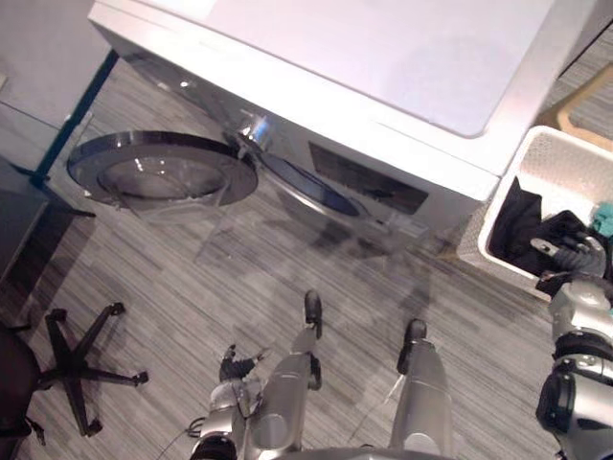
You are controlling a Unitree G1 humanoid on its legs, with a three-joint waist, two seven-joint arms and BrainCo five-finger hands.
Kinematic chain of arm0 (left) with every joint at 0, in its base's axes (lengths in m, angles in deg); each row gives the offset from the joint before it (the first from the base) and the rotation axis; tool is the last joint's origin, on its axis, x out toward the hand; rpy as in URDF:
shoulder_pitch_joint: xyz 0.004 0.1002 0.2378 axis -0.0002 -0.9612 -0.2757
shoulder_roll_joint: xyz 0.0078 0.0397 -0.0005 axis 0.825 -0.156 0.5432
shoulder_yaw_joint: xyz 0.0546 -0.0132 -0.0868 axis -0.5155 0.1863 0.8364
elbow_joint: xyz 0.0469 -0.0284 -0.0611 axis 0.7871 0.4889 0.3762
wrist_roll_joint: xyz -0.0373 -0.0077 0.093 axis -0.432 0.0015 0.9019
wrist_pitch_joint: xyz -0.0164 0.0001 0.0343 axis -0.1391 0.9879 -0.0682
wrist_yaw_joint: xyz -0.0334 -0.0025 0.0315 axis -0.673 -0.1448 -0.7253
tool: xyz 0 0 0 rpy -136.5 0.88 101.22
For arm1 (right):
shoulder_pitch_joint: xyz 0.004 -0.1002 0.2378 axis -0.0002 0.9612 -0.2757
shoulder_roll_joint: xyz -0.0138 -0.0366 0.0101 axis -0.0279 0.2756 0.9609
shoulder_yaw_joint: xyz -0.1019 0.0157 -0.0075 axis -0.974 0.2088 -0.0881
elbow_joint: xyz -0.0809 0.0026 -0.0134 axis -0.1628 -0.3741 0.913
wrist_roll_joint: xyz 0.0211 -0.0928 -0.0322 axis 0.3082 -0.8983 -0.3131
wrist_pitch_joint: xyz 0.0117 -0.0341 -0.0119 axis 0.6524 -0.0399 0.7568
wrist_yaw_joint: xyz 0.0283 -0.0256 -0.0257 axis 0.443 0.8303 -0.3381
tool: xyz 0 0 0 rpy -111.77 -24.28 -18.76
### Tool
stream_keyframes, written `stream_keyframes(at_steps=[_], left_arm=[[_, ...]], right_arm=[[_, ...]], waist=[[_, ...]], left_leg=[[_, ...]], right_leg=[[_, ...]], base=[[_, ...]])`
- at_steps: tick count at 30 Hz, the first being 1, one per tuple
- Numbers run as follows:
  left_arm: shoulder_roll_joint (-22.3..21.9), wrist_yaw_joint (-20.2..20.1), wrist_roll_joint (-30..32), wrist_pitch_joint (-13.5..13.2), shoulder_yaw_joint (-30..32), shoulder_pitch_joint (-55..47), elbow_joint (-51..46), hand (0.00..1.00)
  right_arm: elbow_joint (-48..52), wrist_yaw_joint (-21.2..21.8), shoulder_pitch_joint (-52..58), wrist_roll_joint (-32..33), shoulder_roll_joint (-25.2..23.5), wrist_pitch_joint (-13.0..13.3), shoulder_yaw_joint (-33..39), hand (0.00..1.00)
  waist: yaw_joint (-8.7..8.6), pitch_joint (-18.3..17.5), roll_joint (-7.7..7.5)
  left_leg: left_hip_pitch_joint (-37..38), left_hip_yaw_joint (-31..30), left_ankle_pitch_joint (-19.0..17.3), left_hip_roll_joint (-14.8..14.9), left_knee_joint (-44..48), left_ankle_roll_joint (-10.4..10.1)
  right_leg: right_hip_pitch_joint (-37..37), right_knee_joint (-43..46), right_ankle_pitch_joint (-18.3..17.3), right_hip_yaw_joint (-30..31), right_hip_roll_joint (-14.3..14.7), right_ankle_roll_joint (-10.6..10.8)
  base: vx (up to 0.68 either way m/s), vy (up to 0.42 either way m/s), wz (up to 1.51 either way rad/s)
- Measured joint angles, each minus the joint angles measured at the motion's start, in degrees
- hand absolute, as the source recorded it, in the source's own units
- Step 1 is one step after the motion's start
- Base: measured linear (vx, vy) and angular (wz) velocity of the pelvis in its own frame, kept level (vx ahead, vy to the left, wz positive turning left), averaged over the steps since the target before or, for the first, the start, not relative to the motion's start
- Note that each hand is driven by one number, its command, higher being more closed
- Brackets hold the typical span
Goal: Pick up the laundry basket with both hands and put the clothes into the washing machine.
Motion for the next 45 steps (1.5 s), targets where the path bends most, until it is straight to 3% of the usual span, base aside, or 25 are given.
stream_keyframes(at_steps=[9,13,24,35,40,41,45], left_arm=[[0.38,0.07,-0.04,-0.07,0.69,-0.19,0.01,0.00],[0.91,0.06,-0.04,-0.07,0.79,-0.30,0.09,0.00],[1.16,0.07,-0.08,-0.04,0.78,-0.26,0.97,0.00],[2.42,0.12,-0.09,-0.08,0.66,-0.17,0.94,0.00],[2.57,0.13,-0.09,-0.07,0.66,-0.15,0.59,0.00],[2.59,0.12,-0.09,-0.09,0.64,-0.13,0.52,0.00],[2.62,0.05,-0.10,-0.05,0.28,-0.09,0.52,0.00]], right_arm=[[1.59,-1.36,-5.92,1.66,5.88,-0.31,0.43,0.00],[1.35,-1.17,-9.14,1.65,8.20,-0.25,-3.11,0.00],[-1.78,-1.06,-9.02,1.96,7.93,-0.50,-4.06,0.00],[-1.86,-0.36,-11.41,4.09,8.52,-0.39,-4.24,0.00],[-1.93,0.45,-13.53,4.58,11.20,-0.13,-9.34,0.00],[-1.97,0.50,-14.00,4.62,11.79,0.04,-10.13,1.00],[-2.83,1.67,-15.79,4.64,13.99,0.04,-13.14,1.00]], waist=[[-0.44,0.12,-0.16],[-1.52,0.38,-0.37],[-1.74,2.99,-0.49],[-3.05,3.04,-0.67],[-3.11,3.05,-0.70],[-3.12,3.06,-0.69],[-3.11,3.04,-0.71]], left_leg=[[0.00,0.13,-0.36,0.21,-0.03,0.16],[-0.44,-0.03,-0.41,0.21,-0.02,0.15],[-3.31,-0.99,-0.43,-1.34,0.02,0.28],[-5.40,-1.44,-0.64,-2.05,0.02,0.01],[-7.25,-1.19,-0.26,-2.36,0.04,-0.01],[-7.68,-1.30,-0.11,-2.37,0.04,-0.03],[-8.83,-1.49,0.47,-2.49,0.07,-0.34]], right_leg=[[0.02,-0.38,0.04,-0.19,-0.21,-0.03],[-0.27,-0.34,-0.01,-0.46,-0.31,-0.04],[-4.39,3.31,-1.89,-0.17,-1.82,0.00],[-7.23,4.77,-2.64,0.50,-2.45,0.07],[-10.03,5.79,-2.58,1.50,-2.42,0.01],[-10.56,6.06,-2.57,1.59,-2.44,0.00],[-12.31,7.37,-2.64,2.01,-2.55,-0.09]], base=[[0.04,-0.051,-0.02],[0.02,-0.054,0.03],[0.02,-0.061,0.08],[0.00,-0.060,0.04],[-0.05,-0.043,-0.02],[-0.02,-0.036,0.05],[-0.02,-0.058,0.05]])
